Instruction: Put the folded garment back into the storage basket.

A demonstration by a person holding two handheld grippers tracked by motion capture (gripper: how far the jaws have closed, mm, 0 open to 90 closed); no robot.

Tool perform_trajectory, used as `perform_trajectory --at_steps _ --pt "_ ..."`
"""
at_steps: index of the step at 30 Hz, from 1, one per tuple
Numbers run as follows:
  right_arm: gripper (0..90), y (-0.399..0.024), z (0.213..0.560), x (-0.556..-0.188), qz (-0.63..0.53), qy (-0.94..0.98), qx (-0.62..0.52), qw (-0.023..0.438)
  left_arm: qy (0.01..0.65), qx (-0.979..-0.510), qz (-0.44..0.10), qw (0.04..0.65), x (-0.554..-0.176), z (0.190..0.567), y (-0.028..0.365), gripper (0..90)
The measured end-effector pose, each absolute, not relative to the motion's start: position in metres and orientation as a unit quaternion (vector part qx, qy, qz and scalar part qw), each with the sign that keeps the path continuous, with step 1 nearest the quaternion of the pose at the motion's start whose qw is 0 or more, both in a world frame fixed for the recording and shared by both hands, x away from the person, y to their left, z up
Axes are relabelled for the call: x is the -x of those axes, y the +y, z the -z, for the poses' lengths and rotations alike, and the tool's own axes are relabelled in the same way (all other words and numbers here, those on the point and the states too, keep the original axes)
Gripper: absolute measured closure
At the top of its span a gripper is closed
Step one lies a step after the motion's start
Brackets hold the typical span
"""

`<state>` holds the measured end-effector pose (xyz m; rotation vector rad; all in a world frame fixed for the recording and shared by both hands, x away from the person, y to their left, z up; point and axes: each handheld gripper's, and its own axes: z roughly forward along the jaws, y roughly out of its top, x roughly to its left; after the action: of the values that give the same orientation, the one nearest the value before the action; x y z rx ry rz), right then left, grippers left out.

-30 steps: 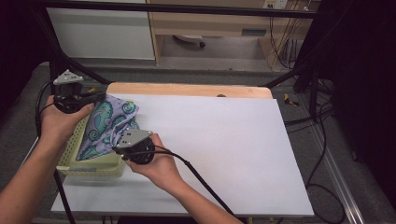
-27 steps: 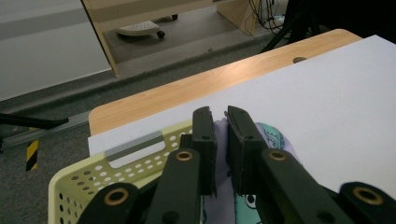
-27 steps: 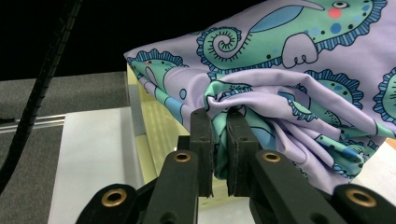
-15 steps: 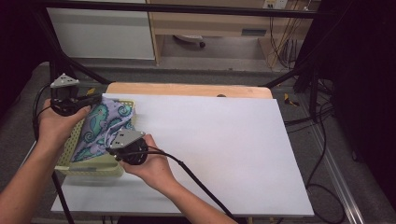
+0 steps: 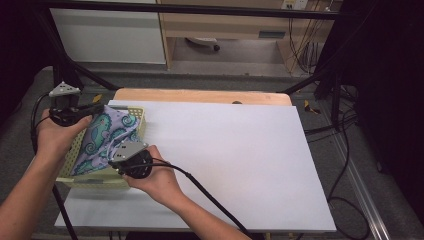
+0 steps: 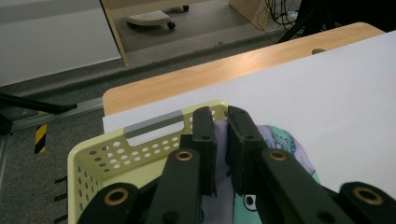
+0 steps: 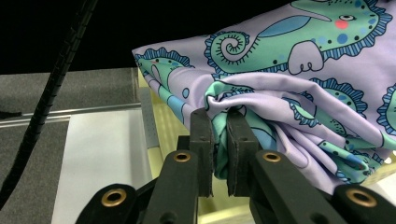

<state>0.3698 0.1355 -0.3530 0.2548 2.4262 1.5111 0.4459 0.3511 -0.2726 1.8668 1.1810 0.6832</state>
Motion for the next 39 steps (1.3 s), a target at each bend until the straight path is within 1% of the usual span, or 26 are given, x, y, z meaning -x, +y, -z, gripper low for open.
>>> perform_trajectory --at_steps 16,39 --pt "83.8 0.145 0.356 -0.369 -0.525 0.835 -0.090 0.134 0.472 -0.736 -0.274 0.401 -0.445 0.273 0.358 82.3" --pt "83.7 0.155 0.367 -0.370 -0.519 0.840 -0.087 0.129 0.481 -0.733 -0.265 0.402 -0.447 0.278 0.364 82.3"
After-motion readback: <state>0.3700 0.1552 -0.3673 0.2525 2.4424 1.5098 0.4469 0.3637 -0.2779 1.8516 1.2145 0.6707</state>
